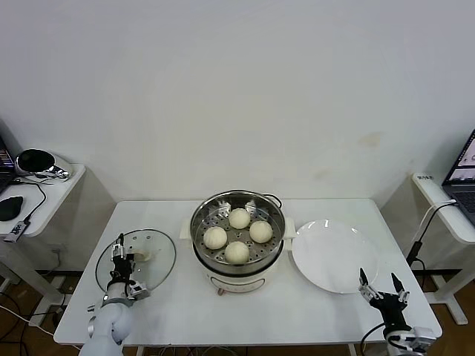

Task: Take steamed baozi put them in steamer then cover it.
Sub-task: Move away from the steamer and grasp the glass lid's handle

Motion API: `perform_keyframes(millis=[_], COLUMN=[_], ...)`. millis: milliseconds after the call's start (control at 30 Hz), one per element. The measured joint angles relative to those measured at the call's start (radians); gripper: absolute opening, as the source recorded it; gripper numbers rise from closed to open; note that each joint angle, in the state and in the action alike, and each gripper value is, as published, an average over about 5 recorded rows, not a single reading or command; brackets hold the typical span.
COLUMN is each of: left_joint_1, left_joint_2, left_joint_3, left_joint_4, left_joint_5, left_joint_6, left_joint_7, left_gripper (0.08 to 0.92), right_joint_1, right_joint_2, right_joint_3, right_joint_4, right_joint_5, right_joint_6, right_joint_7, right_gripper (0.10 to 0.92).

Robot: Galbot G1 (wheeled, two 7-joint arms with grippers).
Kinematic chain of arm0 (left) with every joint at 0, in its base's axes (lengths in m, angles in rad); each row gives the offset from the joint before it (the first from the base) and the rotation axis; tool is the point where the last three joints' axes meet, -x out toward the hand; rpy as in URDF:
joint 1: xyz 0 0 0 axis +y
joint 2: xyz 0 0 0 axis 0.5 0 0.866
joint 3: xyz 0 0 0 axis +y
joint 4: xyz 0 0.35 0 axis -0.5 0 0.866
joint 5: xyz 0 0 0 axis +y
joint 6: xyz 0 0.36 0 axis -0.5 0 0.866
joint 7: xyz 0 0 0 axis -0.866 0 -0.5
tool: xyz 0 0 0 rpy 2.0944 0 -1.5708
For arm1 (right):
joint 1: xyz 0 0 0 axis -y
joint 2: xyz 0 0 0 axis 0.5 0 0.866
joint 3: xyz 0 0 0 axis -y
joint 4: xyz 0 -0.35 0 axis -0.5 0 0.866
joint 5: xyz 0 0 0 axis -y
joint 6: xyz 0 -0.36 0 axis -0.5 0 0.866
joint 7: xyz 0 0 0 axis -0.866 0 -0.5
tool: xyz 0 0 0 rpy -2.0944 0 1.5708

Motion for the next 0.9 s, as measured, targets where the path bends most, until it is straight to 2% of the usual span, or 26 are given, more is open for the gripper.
perform_keyframes(millis=[633,900], left_joint_1=[-0.022,0.01], left_joint_2=[0.012,0.001], left_joint_3=[0.003,-0.013], left_joint_4=[0.057,0.008], left_joint_5=[0.002,0.0], left_joint_6=[-0.053,-0.046], left_joint_7=[-0.051,-0.037], left_gripper=[0.167,0.141], right_joint_1=[-0.013,-0.003], right_joint_2=[0.001,-0.011], right_joint_3=[0.004,0.001], right_joint_4=[0.01,0.025], right_joint_5=[-0.001,0.016], right_joint_6=[0.001,-0.008], right_joint_7=[-0.001,0.0], right_gripper=[0.823,0.823])
